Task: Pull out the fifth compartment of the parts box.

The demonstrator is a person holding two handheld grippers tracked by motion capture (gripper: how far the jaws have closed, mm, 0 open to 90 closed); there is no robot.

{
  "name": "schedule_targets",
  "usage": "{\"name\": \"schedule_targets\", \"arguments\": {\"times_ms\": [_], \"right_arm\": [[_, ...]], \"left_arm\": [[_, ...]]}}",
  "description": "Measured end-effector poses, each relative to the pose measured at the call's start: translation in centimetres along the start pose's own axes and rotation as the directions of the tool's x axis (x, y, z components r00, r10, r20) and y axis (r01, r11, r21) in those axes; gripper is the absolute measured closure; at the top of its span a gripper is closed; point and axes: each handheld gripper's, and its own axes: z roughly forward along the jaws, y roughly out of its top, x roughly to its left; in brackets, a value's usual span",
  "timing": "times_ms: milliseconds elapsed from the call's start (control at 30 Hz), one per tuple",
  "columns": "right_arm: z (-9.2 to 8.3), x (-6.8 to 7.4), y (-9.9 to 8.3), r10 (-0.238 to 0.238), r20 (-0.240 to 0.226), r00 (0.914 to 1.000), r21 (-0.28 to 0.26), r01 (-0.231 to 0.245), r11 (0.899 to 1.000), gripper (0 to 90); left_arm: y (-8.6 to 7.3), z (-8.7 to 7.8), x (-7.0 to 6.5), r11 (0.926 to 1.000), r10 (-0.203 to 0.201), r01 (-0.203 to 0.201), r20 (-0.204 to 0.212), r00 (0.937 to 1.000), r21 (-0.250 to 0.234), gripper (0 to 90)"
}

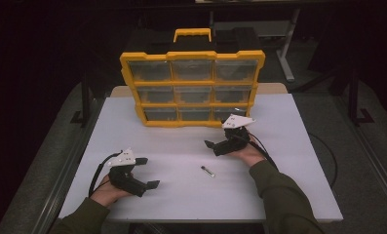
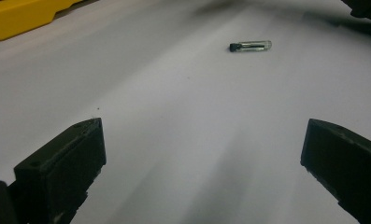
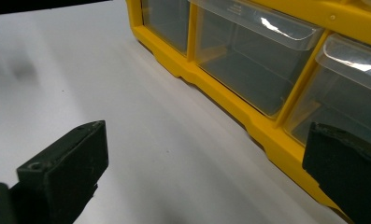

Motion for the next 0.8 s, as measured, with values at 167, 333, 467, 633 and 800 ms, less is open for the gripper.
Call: {"name": "schedule_targets", "arguments": {"times_ms": [167, 333, 467, 633, 800], "right_arm": [[0.10, 0.18, -0.02, -0.031, 0.004, 0.9995, -0.003, 0.031, 0.999, 0.0], [0.06, 0.46, -0.01, -0.052, 0.012, 0.9986, 0.003, 0.052, 0.999, 0.0], [-0.02, 0.50, 0.02, -0.070, 0.018, 0.9974, -0.004, 0.070, 0.998, 0.0], [-0.05, 0.53, 0.00, -0.068, 0.021, 0.9974, 0.001, 0.068, 0.998, 0.0], [-0.06, 0.60, 0.03, -0.069, 0.022, 0.9974, 0.001, 0.069, 0.998, 0.0]], "left_arm": [[-0.08, 0.00, -0.10, 1.0000, -0.001, 0.001, 0.001, 1.0000, -0.005, 0.0], [-0.08, -0.03, -0.08, 0.9999, -0.007, 0.007, 0.002, 1.0000, -0.008, 0.0], [-0.09, -0.02, -0.06, 0.9999, -0.014, 0.014, -0.002, 0.9999, -0.005, 0.0], [-0.15, -0.10, -0.02, 0.9999, -0.017, 0.017, -0.009, 0.9998, 0.000, 0.0], [-0.22, -0.01, -0.06, 0.9993, -0.035, 0.035, -0.008, 0.9994, -0.011, 0.0]]}}
